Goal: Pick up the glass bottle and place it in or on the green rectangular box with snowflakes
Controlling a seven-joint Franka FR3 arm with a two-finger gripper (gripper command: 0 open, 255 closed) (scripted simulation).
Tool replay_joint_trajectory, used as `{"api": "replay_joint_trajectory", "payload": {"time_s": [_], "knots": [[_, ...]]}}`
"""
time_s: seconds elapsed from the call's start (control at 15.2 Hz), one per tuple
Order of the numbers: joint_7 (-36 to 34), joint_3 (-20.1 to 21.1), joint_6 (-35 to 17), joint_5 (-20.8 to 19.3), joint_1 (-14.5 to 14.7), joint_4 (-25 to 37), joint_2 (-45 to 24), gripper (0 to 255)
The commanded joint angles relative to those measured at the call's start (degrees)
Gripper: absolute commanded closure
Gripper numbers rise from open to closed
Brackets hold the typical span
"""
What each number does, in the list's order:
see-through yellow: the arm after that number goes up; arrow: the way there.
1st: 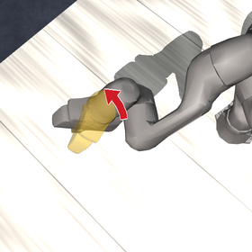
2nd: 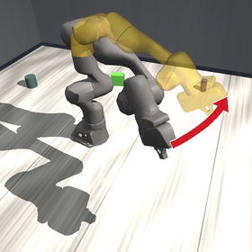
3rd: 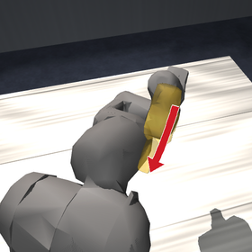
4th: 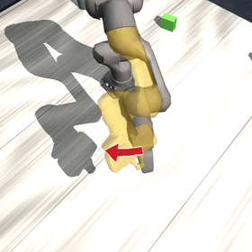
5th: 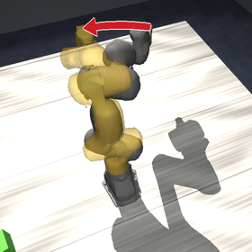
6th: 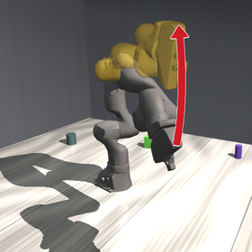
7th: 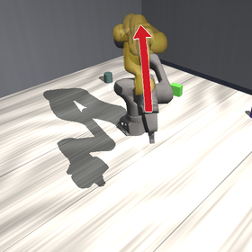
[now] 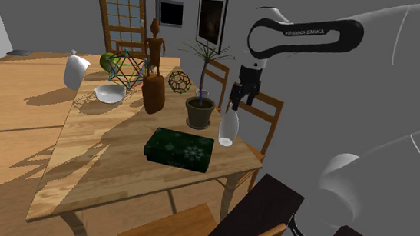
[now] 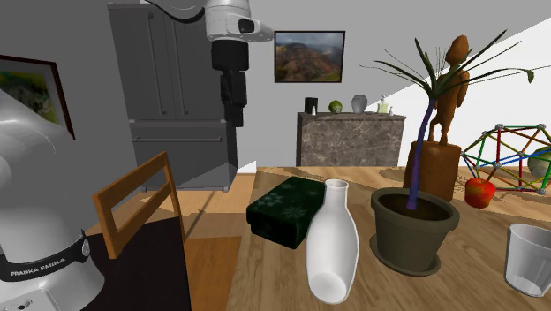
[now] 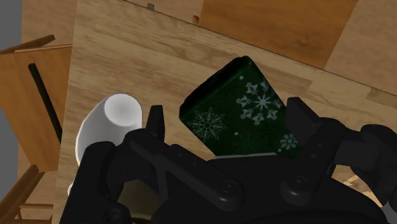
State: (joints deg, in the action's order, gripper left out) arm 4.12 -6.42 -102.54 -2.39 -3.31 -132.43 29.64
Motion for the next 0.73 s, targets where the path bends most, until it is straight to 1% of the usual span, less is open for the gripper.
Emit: {"api": "replay_joint_trajectory", "payload": {"time_s": [0.0,0.33,0.66], "knots": [[2.0,-1.6,-1.9,-0.4,-0.5,1.5,-3.4,0],[7.0,-5.4,-5.9,-0.3,-1.5,6.7,-12.9,0],[12.4,-8.6,-8.7,1.4,-2.6,13.7,-23.0,0]]}}
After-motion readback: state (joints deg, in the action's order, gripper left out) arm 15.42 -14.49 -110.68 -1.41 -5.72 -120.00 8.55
